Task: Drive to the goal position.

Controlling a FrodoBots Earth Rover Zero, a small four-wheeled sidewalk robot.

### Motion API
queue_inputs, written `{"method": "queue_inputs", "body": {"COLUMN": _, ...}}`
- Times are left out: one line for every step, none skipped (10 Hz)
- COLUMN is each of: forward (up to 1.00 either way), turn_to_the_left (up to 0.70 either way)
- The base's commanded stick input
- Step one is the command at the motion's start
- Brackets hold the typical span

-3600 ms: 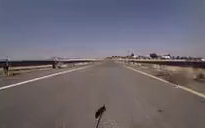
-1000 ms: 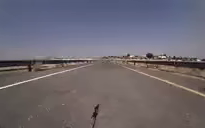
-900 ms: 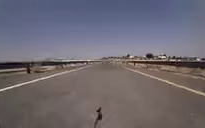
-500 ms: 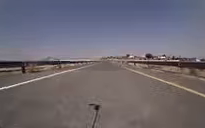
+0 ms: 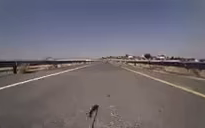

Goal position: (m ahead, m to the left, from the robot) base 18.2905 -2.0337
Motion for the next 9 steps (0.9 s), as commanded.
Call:
{"method": "queue_inputs", "body": {"forward": 1.0, "turn_to_the_left": -0.01}}
{"method": "queue_inputs", "body": {"forward": 1.0, "turn_to_the_left": -0.01}}
{"method": "queue_inputs", "body": {"forward": 1.0, "turn_to_the_left": -0.01}}
{"method": "queue_inputs", "body": {"forward": 1.0, "turn_to_the_left": -0.01}}
{"method": "queue_inputs", "body": {"forward": 1.0, "turn_to_the_left": -0.01}}
{"method": "queue_inputs", "body": {"forward": 1.0, "turn_to_the_left": -0.01}}
{"method": "queue_inputs", "body": {"forward": 1.0, "turn_to_the_left": 0.0}}
{"method": "queue_inputs", "body": {"forward": 1.0, "turn_to_the_left": 0.09}}
{"method": "queue_inputs", "body": {"forward": 1.0, "turn_to_the_left": 0.18}}
